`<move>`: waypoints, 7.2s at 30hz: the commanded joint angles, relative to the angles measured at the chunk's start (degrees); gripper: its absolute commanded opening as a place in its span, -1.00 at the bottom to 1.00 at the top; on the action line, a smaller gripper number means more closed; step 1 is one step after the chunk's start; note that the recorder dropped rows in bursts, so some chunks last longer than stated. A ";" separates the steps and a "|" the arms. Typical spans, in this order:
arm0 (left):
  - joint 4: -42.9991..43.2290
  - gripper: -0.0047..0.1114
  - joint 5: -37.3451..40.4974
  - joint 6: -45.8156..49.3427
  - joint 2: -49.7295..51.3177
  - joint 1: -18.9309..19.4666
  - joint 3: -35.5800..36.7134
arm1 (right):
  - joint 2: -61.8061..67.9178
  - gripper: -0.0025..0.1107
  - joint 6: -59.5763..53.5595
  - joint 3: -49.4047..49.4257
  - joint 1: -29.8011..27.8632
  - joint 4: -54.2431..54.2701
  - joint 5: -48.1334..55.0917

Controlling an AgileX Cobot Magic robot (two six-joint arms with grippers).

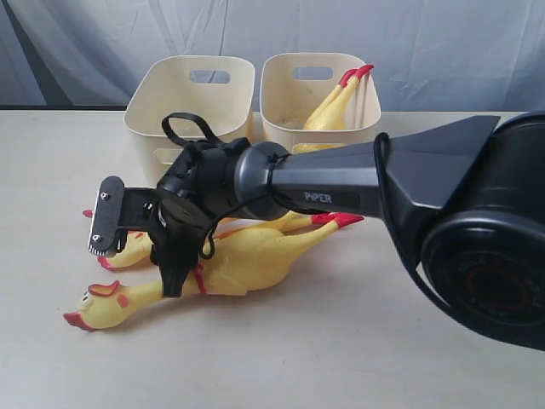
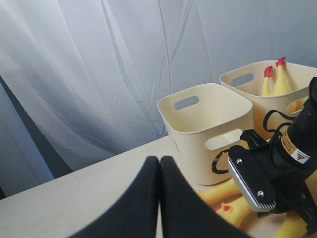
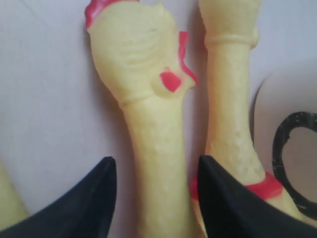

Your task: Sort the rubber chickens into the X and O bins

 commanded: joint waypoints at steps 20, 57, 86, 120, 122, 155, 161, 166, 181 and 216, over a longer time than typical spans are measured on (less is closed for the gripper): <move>-0.03 -0.92 -0.02 -0.48 -0.17 -0.09 0.37 | 1.57 -0.83 2.33 -0.29 -0.03 -5.21 2.55; -0.03 -0.92 -0.02 -0.48 -0.17 -0.09 0.37 | -14.08 -0.97 36.59 -6.63 -2.04 -14.87 7.18; -0.02 -0.92 -0.13 -0.48 -0.17 -0.09 0.37 | -7.50 -0.97 75.12 -6.63 -21.22 -47.96 0.28; -0.18 -0.92 -0.23 -0.38 -0.17 -0.09 0.37 | -9.17 -0.14 75.33 -6.63 -21.69 -47.61 4.04; -0.18 -0.92 -0.23 -0.38 -0.17 -0.09 0.37 | -10.28 -0.15 75.33 -6.63 -21.69 -46.71 6.26; -4.50 -0.92 -8.02 -0.67 -0.17 -0.09 0.37 | -44.97 -0.97 38.98 10.33 -33.27 -13.83 6.28; -11.48 -0.91 -8.63 -0.67 4.98 -0.09 0.37 | -56.91 -0.97 32.99 26.35 -34.42 -7.47 -3.95; -13.34 -0.81 -14.23 -0.43 15.32 -0.09 -0.74 | -66.97 -0.97 30.53 38.84 -34.42 0.06 -14.18; -17.29 -0.77 -18.17 5.14 43.60 -0.09 -13.11 | -94.23 -0.97 29.65 60.66 -34.28 16.94 -18.12; -29.81 0.12 -2.09 41.18 95.20 -0.09 -30.61 | -128.29 -0.97 29.65 63.68 -34.28 20.65 12.31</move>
